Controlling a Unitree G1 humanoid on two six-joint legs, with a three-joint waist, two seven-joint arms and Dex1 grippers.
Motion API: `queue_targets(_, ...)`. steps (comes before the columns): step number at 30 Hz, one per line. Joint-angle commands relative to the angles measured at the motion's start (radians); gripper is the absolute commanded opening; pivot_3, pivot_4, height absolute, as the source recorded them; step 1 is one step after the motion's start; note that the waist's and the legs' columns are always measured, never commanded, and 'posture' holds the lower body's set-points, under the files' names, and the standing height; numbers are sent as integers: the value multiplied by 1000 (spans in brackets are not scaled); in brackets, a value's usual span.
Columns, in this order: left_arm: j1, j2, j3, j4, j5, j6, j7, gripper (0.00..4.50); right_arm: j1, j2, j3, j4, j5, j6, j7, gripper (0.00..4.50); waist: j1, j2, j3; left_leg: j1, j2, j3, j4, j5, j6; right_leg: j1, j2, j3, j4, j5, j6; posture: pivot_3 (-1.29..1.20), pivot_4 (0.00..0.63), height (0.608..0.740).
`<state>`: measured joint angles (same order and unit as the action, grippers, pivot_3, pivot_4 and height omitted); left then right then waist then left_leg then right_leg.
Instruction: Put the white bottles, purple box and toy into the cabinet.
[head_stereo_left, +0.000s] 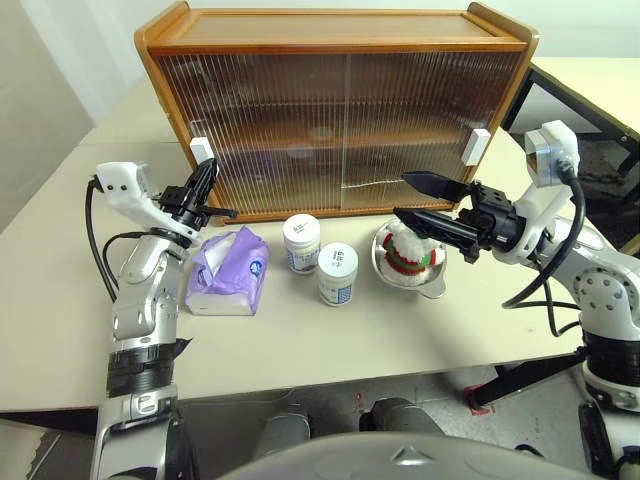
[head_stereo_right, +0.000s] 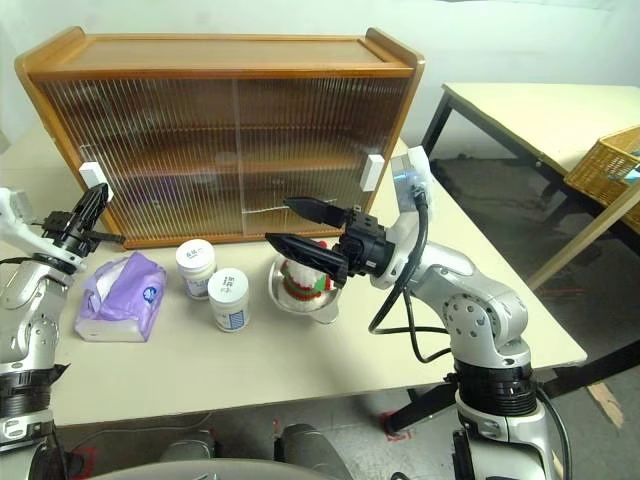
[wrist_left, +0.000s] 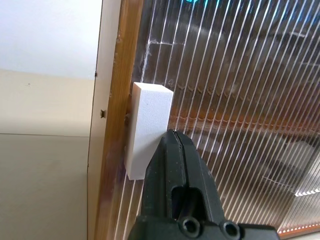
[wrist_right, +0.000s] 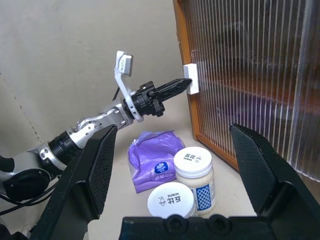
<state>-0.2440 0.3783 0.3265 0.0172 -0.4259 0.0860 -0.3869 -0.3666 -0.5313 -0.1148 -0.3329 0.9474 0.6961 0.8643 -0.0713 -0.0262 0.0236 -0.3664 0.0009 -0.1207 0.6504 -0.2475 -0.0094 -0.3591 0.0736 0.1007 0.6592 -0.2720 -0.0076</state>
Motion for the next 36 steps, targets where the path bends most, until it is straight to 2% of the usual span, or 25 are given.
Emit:
queue_targets(1, 45, -8, 29, -71, -38, -5, -13, 9, 2, -3, -8, 0, 0, -2, 3, 4500, -2, 0, 0, 0, 0, 0, 0, 0, 0, 0, 0, 0, 0, 0, 0, -120, 12, 740)
queue_targets(8, 95, -2, 63, -133, -108, -9, -55, 9, -15, -2, 4, 20, -11, -4, 22, 4500, -2, 0, 0, 0, 0, 0, 3, -1, 1, 1, 1, 0, 0, 0, 0, -96, 14, 740)
queue_targets(16, 43, -12, 115, -38, -56, -36, 59, 9, -18, -5, 4, 26, -14, 1, 24, 4500, 4, 0, 0, 0, 1, -4, 7, -1, 1, 2, 1, 0, 0, 1, -2, -98, 17, 740)
queue_targets(24, -36, -26, 71, 28, -27, -52, 73, 9, -17, 2, -2, 18, -13, -4, 7, 4500, 9, 0, 0, -1, 1, -6, 8, -2, 1, 2, 0, 0, 0, 2, -2, -108, 20, 740)
queue_targets(36, -67, -32, 45, 87, 1, -66, 77, 9, -11, 8, -6, 3, -4, -4, -14, 4500, 4, 0, 1, -1, 1, -1, 8, -3, 1, 2, 1, 0, 0, 2, -2, -121, 25, 740)
